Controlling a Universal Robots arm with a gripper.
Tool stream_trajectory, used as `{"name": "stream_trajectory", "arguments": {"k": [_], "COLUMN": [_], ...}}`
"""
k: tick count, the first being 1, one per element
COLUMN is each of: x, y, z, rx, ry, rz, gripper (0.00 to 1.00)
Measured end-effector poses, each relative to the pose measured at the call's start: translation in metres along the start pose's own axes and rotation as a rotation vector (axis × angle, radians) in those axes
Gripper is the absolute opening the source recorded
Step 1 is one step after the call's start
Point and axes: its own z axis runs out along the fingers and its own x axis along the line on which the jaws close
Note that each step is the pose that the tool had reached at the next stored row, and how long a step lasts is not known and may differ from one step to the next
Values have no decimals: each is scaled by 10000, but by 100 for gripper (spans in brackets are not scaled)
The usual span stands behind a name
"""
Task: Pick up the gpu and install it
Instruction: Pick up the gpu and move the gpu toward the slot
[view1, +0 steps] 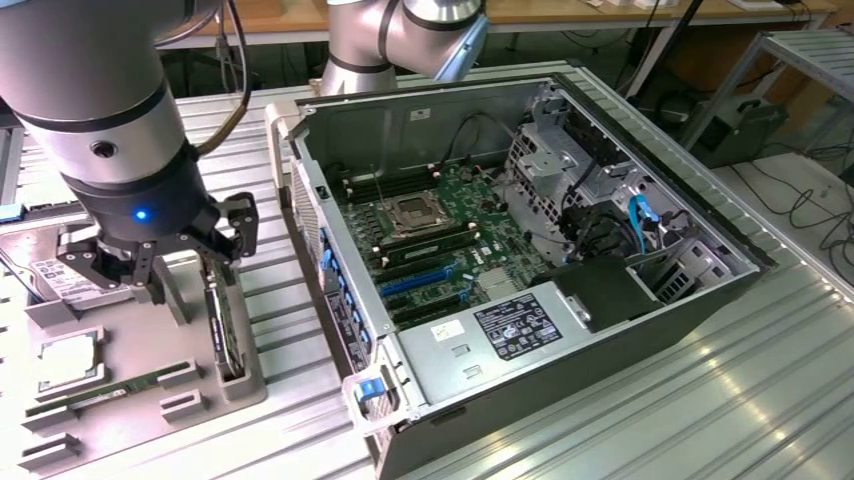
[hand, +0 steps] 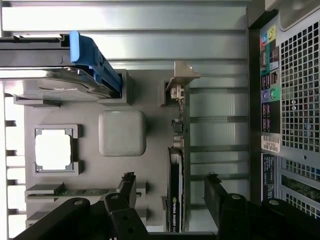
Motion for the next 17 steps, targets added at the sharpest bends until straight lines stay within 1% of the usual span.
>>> {"name": "stream_trajectory", "arguments": {"k": [11, 17], "x": [1, 1], "y": [-1, -3], "z": [25, 76], "rx": [-2, -2], "ry": [-3, -3], "rz": [0, -1], "gripper": [66, 66]}}
